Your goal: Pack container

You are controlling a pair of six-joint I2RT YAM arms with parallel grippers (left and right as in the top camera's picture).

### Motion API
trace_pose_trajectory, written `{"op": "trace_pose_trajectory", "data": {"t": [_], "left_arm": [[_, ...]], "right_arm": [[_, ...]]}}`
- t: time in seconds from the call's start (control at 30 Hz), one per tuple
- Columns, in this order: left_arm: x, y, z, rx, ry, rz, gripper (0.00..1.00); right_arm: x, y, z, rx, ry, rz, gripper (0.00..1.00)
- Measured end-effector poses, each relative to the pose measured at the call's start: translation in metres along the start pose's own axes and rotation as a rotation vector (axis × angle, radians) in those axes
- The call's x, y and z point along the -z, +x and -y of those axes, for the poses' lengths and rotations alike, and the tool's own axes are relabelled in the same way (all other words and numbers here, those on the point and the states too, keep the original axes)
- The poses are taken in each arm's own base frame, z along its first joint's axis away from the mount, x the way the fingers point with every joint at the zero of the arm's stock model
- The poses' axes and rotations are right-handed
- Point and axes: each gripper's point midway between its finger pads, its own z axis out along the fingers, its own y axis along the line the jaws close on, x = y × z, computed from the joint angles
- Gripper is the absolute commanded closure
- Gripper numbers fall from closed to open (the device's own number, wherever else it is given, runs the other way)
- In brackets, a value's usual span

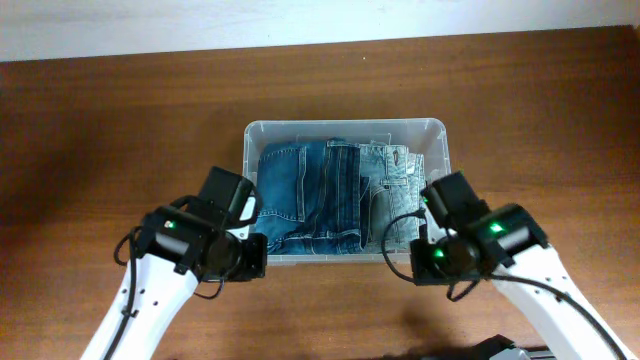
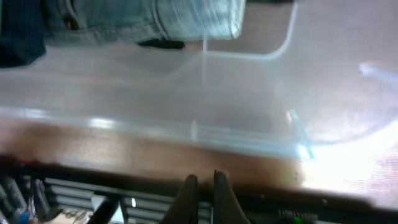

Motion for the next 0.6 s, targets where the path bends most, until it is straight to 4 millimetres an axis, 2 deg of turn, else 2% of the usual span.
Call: {"op": "trace_pose_trajectory", "data": {"t": [0.17, 0.33, 0.6], "left_arm": [[-0.006, 0.005, 0.007, -0.009, 0.006, -0.011, 0.99], [-0.023, 0.008, 0.011, -0.017, 0.013, -0.015, 0.99], [-0.036, -0.001, 0.011, -0.004, 0.020, 0.031, 1.00]], "right_arm": [[-0.009, -0.008, 0.001, -0.012, 0.031, -0.004, 0.96], [-0.011, -0.011, 0.004, -0.013, 0.050, 0.005, 0.96], [-0.010, -0.015, 0.005, -0.011, 0.059, 0.021, 0.96]]}}
